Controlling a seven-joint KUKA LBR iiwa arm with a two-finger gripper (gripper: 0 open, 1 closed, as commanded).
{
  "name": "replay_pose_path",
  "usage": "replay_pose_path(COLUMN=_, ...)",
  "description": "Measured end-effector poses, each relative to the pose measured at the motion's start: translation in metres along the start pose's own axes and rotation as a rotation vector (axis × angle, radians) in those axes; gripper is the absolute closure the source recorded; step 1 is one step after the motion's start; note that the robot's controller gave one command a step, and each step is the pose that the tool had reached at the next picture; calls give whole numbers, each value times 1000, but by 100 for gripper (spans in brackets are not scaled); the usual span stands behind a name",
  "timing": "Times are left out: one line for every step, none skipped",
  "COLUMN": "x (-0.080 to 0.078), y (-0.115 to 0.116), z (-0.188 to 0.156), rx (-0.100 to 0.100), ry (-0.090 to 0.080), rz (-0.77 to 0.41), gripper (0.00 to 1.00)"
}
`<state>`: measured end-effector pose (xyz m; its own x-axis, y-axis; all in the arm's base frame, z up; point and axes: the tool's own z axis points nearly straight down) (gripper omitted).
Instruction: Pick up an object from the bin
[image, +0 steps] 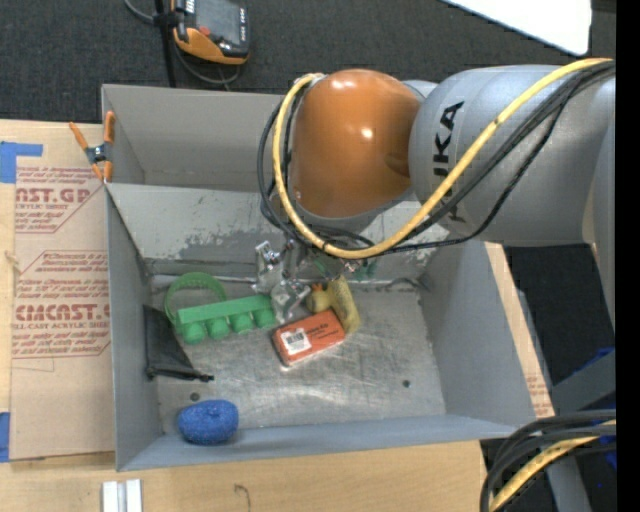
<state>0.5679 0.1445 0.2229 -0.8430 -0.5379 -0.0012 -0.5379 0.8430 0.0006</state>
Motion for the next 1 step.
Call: replay_pose_path(x=-6, y=4, z=-26, rx=2, ry=-8, rz=-49, gripper=100)
